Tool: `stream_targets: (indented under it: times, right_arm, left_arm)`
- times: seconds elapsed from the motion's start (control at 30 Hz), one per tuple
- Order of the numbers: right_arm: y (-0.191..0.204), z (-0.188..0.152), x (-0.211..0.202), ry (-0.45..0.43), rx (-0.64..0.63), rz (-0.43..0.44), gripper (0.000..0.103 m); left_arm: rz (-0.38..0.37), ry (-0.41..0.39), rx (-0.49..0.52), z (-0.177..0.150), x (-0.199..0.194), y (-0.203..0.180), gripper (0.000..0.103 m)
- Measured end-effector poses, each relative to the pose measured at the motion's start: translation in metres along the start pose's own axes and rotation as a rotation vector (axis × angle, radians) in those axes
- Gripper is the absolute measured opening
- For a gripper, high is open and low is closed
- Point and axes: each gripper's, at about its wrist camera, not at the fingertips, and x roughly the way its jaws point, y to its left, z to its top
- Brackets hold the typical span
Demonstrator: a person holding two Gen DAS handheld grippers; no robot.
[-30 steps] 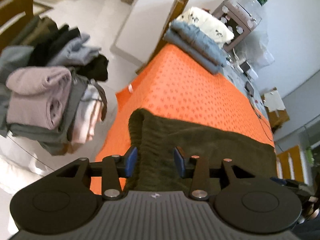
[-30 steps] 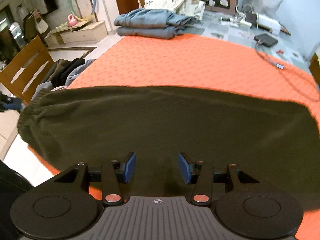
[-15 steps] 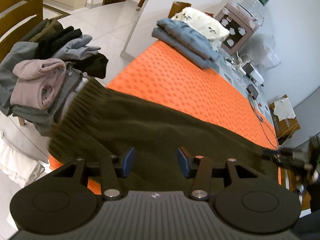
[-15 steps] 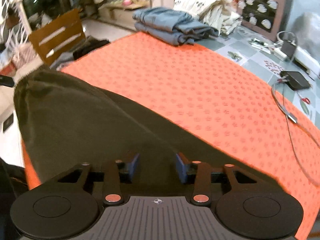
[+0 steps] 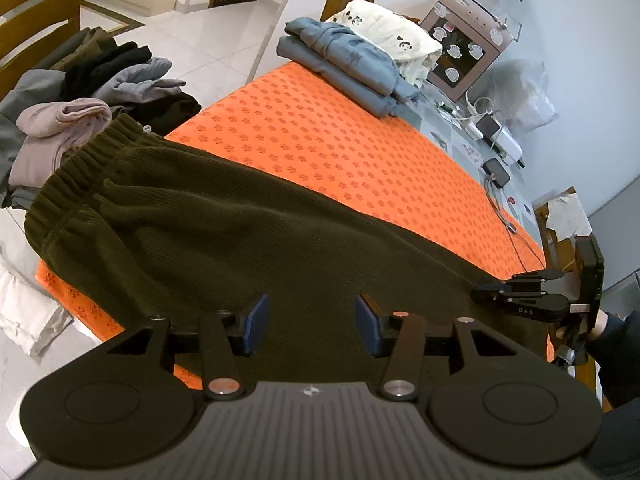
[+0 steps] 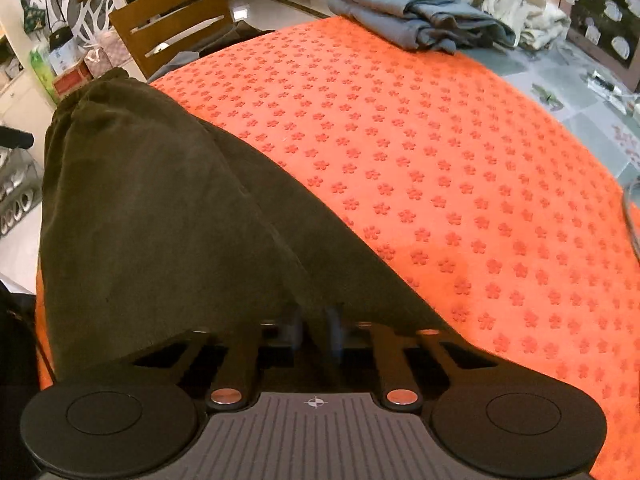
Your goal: Fold clothes
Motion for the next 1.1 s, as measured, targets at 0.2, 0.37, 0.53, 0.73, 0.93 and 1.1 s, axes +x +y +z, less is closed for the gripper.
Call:
stream_targets:
  times: [0.2,0.37,0.53,0.73,0.93,1.1]
  right_arm:
    - [0.0,0.015,-0.014,-0.062,-0.025,-0.087,0.007]
    - [-0.008,0.022,0.003,-0.047,-0.043,-0.133,0.007]
    - [-0.005,0.011,0.001,-0.061,-0.036,-0.191,0.028]
    - [-0.022,-0.028,-0.056,-0.134,0.162,-0.292,0.031]
    - [-0.047,-0.081,-0.089,-0.103,0.301,-0.426,0.031]
    - [-0.072,-0.109,-0.097,-0.083,0.386,-0.519,0.046]
  left_arm:
    - [0.016,-0.011,-0.006,0.002,0.001,-0.007,0.054]
    - [0.027,0.001,0.003,0.004,0.007,-0.008,0.054]
    - [0.037,0.003,0.023,0.004,0.015,-0.01,0.06]
    - [0.023,0.022,0.038,0.003,0.025,-0.015,0.06]
    - [-0.012,0.053,0.077,0.003,0.037,-0.025,0.061]
    - [-0.048,0.081,0.128,0.005,0.05,-0.041,0.061]
